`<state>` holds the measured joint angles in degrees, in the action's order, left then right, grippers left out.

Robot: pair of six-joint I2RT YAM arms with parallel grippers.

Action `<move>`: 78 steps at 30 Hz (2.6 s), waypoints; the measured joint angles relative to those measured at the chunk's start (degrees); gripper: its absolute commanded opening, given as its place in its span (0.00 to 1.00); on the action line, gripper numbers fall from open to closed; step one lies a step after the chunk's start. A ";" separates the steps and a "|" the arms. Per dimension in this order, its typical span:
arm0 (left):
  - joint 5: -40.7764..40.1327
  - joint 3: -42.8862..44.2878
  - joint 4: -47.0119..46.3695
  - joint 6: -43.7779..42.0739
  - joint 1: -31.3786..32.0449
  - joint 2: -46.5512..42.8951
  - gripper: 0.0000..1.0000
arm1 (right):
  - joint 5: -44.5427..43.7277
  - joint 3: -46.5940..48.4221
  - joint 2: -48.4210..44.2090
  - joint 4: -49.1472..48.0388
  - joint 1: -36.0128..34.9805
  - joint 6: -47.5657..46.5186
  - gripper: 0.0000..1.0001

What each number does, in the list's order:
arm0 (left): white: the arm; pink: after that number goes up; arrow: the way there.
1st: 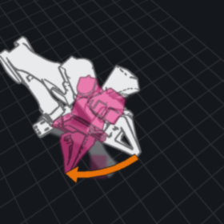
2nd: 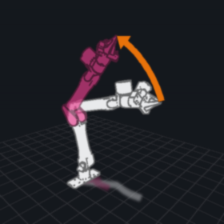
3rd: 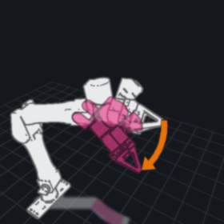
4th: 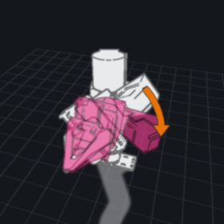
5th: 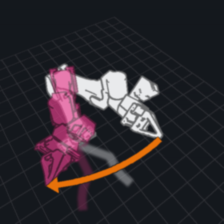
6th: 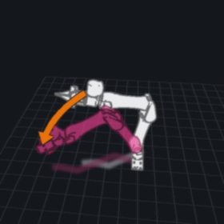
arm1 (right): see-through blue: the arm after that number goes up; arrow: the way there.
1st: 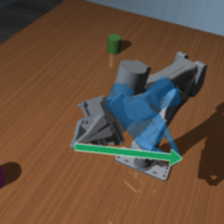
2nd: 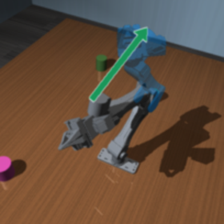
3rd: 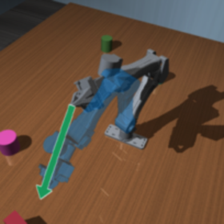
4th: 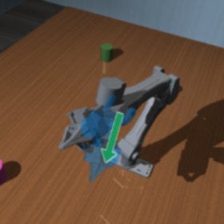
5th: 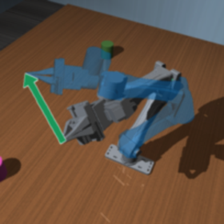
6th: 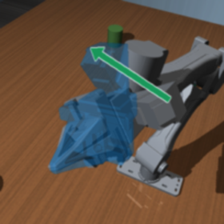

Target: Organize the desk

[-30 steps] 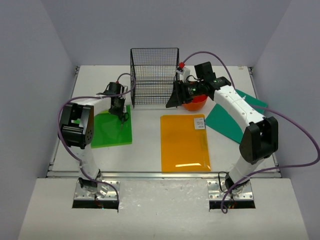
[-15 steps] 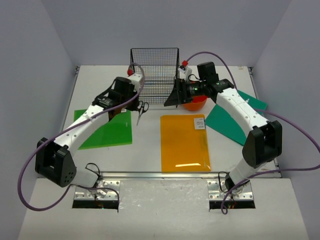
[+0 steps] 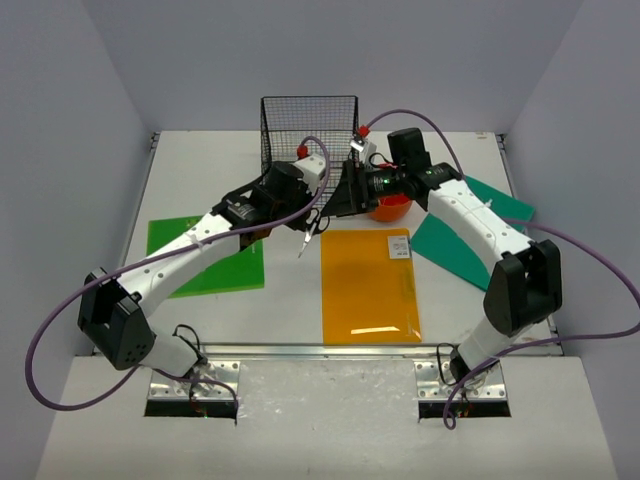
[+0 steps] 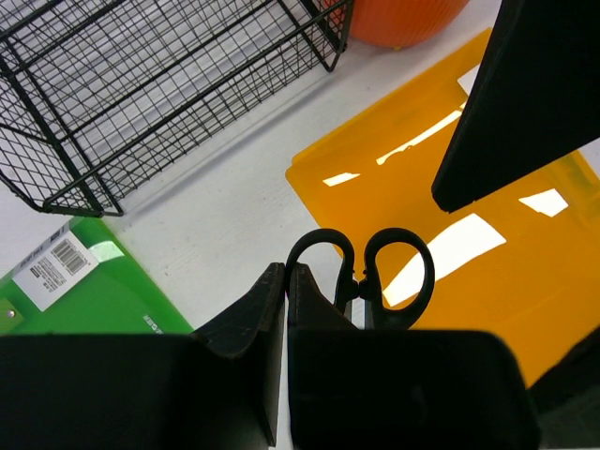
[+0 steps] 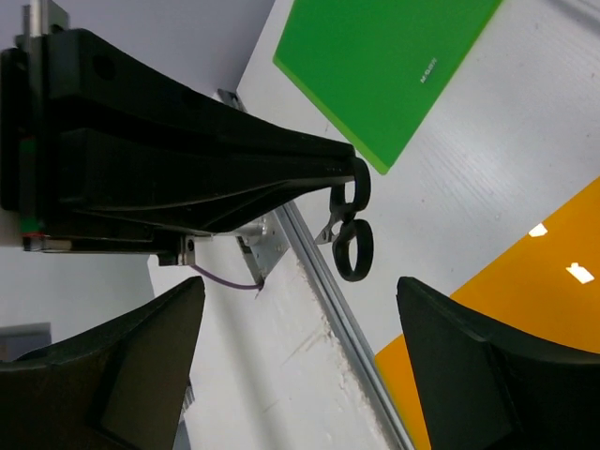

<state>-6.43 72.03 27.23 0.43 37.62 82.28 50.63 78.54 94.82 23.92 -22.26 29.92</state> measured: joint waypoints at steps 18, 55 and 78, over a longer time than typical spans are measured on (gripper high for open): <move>-1.38 0.30 0.04 -0.13 1.47 0.02 0.10 | 3.41 -2.36 4.05 -3.95 0.00 3.81 0.02; 12.97 1.79 3.08 1.54 -9.20 -2.24 1.00 | -0.26 -12.67 -16.60 4.63 20.61 -72.46 0.00; 13.39 1.77 4.02 1.11 -9.20 0.57 1.00 | 0.39 1.15 -0.28 18.18 24.64 -99.29 0.00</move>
<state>6.96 73.80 31.24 1.54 28.42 82.84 51.02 79.69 94.55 42.10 2.38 -69.37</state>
